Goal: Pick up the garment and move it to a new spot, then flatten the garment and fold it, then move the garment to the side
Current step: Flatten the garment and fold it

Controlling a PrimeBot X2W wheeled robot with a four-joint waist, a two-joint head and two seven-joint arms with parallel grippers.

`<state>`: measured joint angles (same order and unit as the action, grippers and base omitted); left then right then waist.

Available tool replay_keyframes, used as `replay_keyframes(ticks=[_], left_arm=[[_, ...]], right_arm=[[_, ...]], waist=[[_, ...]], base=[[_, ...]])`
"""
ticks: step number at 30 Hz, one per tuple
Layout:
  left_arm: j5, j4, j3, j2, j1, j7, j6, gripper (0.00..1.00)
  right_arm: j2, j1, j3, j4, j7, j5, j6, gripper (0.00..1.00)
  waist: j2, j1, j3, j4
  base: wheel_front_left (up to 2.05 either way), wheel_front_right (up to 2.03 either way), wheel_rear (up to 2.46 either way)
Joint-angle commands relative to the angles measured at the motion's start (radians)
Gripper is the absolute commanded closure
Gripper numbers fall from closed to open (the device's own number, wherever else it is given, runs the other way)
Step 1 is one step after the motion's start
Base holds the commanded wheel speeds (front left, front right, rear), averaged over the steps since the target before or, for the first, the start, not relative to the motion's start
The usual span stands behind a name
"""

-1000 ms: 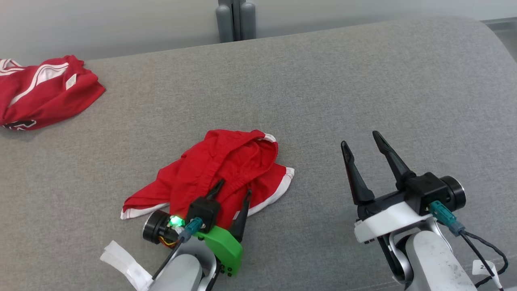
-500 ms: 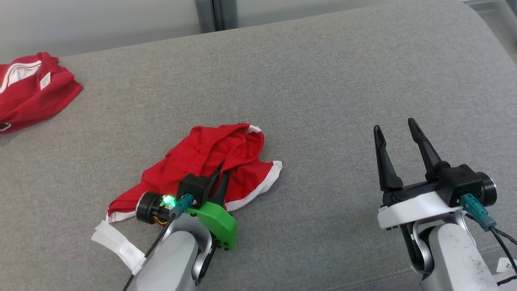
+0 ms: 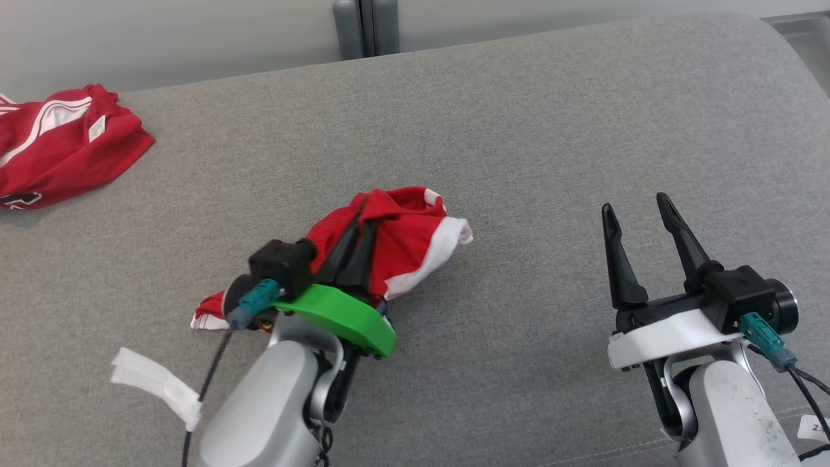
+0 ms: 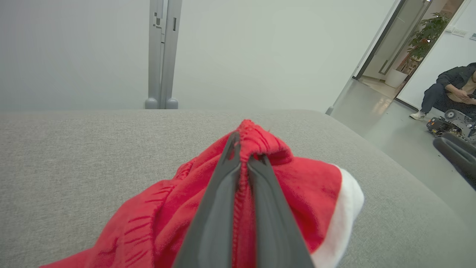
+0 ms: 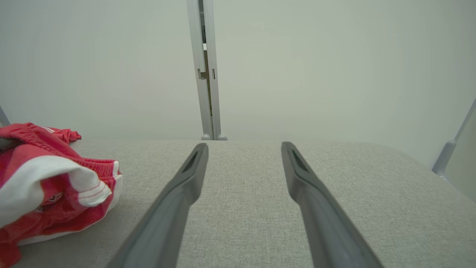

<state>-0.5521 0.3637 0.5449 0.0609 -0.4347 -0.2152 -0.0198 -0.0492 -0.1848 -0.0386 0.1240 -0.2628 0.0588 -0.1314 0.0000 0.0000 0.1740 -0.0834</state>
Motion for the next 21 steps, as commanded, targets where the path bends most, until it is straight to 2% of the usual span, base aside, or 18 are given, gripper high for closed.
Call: replay_keyframes(ticks=[1,4,8,11,16,17,18,19,21], left_arm=[[-0.020,-0.004,-0.028,0.021,0.016,-0.003,-0.013,1.00],[-0.058,0.018,-0.104,0.066,0.035,-0.004,-0.053,1.00],[-0.097,0.080,-0.162,0.099,0.062,-0.004,-0.074,1.00],[-0.112,0.127,-0.179,0.103,0.073,-0.009,-0.073,1.00],[-0.139,0.200,-0.173,0.079,0.083,-0.009,-0.043,0.99],[-0.141,0.212,-0.171,0.076,0.082,-0.011,-0.037,0.80],[-0.143,0.224,-0.170,0.071,0.081,-0.015,-0.032,0.53],[-0.143,0.234,-0.169,0.066,0.080,-0.018,-0.029,0.00],[-0.147,0.251,-0.169,0.060,0.079,-0.024,-0.021,0.00]], right_arm=[[-0.002,0.008,0.004,0.002,-0.003,-0.004,0.001,0.00],[-0.002,0.008,0.011,0.008,-0.003,-0.008,0.001,0.00],[-0.002,0.004,0.009,0.021,-0.003,-0.008,0.001,0.00],[-0.002,-0.001,0.003,0.027,-0.003,-0.005,0.001,0.00],[-0.002,-0.006,-0.003,0.035,-0.003,-0.007,0.001,0.00],[-0.002,-0.007,-0.004,0.037,-0.003,-0.008,0.001,0.00],[-0.002,-0.008,-0.006,0.039,-0.003,-0.008,0.001,0.00],[-0.002,-0.009,-0.007,0.041,-0.003,-0.008,0.001,0.00],[-0.002,-0.010,-0.011,0.044,-0.003,-0.008,0.001,0.00]], waist=[[0.0000,0.0000,0.002,0.000],[0.0000,0.0000,0.006,-0.002],[0.0000,0.0000,0.011,-0.001],[0.0000,0.0000,0.014,0.003],[0.0000,0.0000,0.016,0.015],[0.0000,0.0000,0.016,0.017],[0.0000,0.0000,0.015,0.018],[0.0000,0.0000,0.015,0.019],[0.0000,0.0000,0.013,0.021]], base=[[0.00,0.00,0.00],[0.00,0.00,0.00],[0.00,0.00,0.00],[0.00,0.00,0.00],[0.00,0.00,0.00],[0.00,0.00,0.00],[0.00,0.00,0.00],[0.00,0.00,0.00],[0.00,0.00,0.00]])
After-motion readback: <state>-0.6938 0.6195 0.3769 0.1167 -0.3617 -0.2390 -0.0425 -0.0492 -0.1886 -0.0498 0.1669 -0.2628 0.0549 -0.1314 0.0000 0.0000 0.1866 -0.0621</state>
